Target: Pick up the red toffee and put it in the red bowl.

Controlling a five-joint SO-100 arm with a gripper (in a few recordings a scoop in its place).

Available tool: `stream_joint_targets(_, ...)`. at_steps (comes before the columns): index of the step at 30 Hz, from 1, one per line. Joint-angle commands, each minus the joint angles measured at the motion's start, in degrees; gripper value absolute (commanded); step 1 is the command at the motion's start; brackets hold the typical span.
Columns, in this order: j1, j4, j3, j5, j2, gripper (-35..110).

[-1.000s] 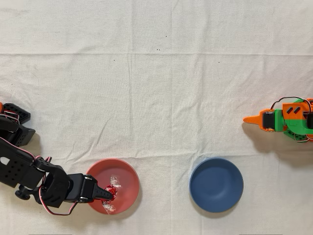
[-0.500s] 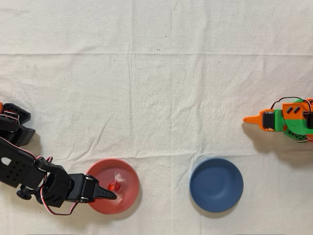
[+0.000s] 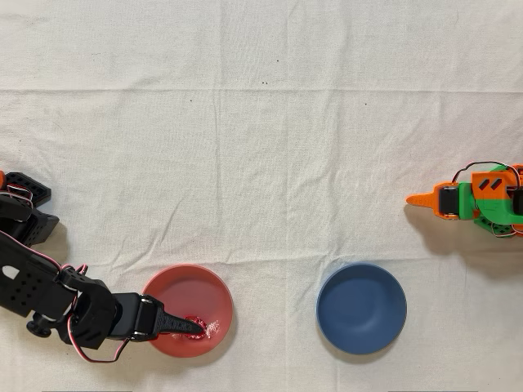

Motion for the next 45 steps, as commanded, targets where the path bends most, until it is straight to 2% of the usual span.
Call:
stream_joint_targets(1, 0.62, 0.97, -2.72, -0.88, 2.90, 31)
stream_joint_targets(10, -1.67, 7.38, -3.25, 0.09, 10.55, 29)
stream_joint_targets(29, -24.96, 23.20, 12.04, 11.07, 43.95, 14)
stream_joint_targets(40, -32.34, 21.45, 23.64, 16.26, 55.28, 1)
stream_joint_targets(45, -33.40, 21.71, 30.85, 18.46, 63.90, 1)
